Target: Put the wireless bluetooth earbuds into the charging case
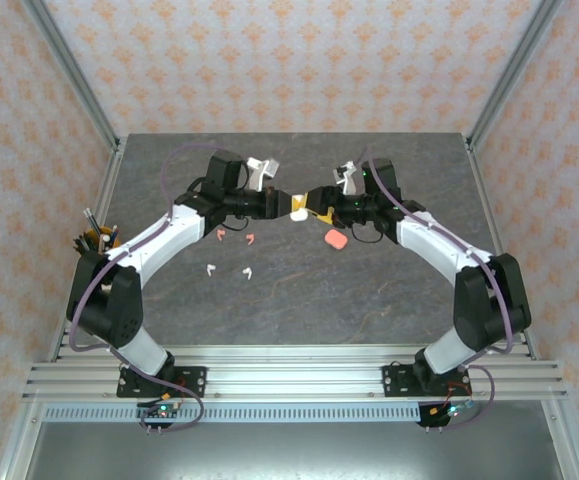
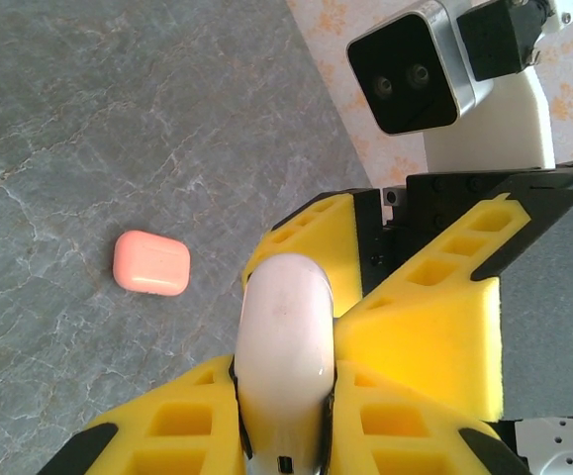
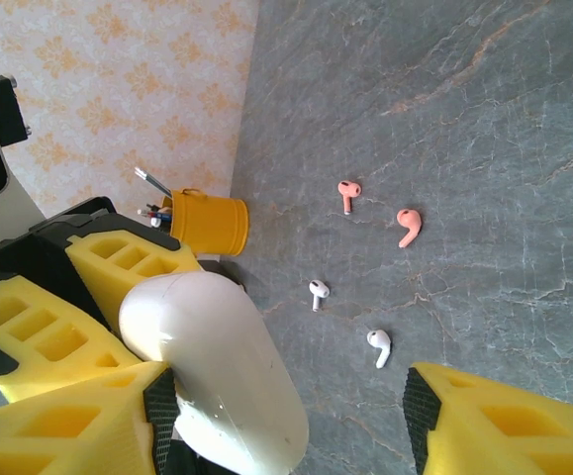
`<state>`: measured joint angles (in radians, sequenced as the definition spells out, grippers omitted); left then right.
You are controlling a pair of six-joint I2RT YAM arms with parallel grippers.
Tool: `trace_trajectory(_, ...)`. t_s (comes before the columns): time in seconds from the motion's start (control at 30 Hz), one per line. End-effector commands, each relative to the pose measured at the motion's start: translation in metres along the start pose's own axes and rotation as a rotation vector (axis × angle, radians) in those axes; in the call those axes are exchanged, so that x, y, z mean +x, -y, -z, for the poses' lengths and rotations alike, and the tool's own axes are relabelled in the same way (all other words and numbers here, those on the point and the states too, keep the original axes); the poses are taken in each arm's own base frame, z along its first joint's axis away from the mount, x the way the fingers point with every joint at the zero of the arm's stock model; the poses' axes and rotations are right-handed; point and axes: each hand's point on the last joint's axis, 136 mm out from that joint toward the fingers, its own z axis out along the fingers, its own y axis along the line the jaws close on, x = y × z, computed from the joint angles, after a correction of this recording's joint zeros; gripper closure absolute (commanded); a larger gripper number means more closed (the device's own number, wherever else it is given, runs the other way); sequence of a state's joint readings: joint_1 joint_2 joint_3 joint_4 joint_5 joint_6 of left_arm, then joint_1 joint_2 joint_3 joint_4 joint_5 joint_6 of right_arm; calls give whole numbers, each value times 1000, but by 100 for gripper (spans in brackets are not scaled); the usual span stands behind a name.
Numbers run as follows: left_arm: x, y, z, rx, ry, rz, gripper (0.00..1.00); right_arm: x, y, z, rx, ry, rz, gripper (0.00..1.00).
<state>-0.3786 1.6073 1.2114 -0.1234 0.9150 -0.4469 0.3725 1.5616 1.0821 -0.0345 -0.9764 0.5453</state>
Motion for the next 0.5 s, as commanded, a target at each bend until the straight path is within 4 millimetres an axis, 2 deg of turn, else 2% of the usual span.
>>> trace_trajectory(0.0, -21, 25, 7, 60, 49, -59, 100, -2, 21, -6, 39, 14, 0, 38)
trace_trajectory(0.27, -29, 40, 16, 83, 73, -81, 100, -1, 49, -6, 65, 26, -57, 38)
trace_trajectory(0.47, -30, 43, 17, 92, 79, -83, 100, -1, 56, -8, 78, 27, -70, 39)
